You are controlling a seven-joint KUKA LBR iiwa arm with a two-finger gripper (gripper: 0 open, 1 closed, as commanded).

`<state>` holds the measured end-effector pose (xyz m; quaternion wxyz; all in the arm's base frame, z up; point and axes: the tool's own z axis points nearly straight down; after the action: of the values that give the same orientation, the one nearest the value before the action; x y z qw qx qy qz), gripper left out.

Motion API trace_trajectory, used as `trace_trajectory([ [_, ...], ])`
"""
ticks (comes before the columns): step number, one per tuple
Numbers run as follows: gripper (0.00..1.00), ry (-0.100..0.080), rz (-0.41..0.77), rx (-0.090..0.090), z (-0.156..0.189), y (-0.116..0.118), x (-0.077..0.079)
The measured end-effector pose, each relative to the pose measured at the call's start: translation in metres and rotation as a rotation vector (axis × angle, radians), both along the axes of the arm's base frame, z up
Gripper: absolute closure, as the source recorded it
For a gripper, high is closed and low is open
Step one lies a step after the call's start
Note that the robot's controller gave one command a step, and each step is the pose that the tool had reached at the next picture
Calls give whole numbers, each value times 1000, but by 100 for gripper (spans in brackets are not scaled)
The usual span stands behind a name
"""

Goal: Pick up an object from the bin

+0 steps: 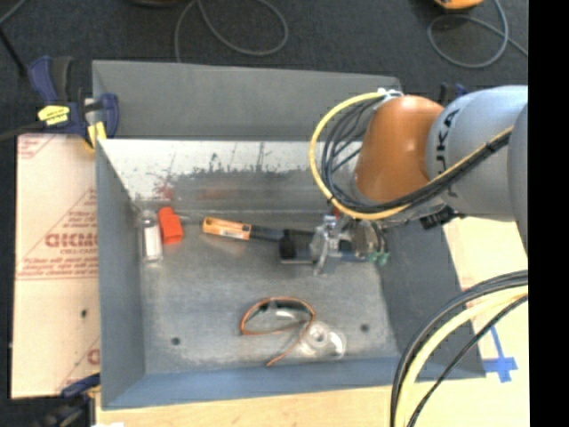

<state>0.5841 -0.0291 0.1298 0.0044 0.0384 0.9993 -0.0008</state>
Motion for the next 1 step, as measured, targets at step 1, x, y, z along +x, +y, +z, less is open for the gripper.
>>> trace_trajectory([
  [1, 100, 0, 46, -1, 26, 4, 1],
])
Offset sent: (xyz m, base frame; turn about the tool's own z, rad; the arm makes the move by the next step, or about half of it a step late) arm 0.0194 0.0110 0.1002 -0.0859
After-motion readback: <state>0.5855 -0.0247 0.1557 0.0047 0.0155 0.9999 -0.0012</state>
